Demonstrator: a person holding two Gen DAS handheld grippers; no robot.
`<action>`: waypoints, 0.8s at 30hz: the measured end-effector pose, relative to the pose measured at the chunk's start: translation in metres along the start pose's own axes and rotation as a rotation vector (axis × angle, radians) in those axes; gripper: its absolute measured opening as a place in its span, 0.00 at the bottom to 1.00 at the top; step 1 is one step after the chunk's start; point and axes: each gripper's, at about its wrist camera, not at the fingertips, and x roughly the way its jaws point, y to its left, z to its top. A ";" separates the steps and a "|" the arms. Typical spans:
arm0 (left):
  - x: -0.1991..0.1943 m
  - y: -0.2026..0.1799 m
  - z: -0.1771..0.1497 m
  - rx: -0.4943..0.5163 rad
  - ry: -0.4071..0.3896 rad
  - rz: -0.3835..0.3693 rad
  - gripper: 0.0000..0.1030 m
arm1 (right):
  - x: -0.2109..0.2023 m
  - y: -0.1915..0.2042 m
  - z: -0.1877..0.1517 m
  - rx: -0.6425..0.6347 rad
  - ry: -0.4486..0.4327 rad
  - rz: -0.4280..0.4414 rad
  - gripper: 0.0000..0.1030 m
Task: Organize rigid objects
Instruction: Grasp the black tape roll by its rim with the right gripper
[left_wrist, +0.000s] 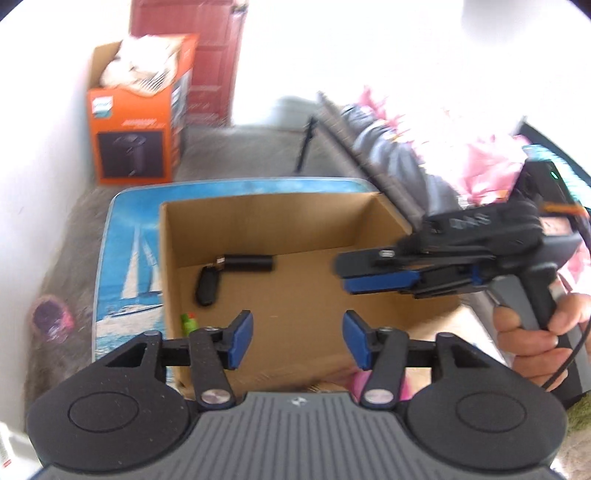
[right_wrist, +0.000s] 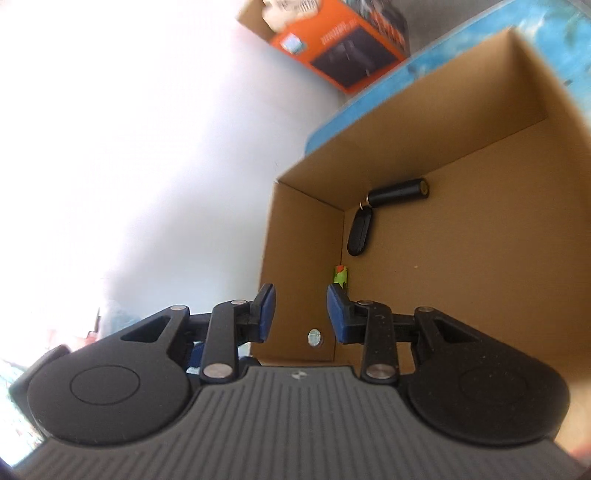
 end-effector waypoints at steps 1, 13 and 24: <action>-0.004 -0.003 -0.004 0.010 -0.010 -0.020 0.58 | -0.018 0.000 -0.011 -0.018 -0.036 -0.006 0.31; 0.040 -0.075 -0.094 0.183 0.097 -0.154 0.75 | -0.071 -0.065 -0.136 -0.074 -0.142 -0.347 0.33; 0.082 -0.105 -0.146 0.340 0.211 -0.081 0.74 | -0.035 -0.070 -0.155 -0.181 -0.093 -0.441 0.33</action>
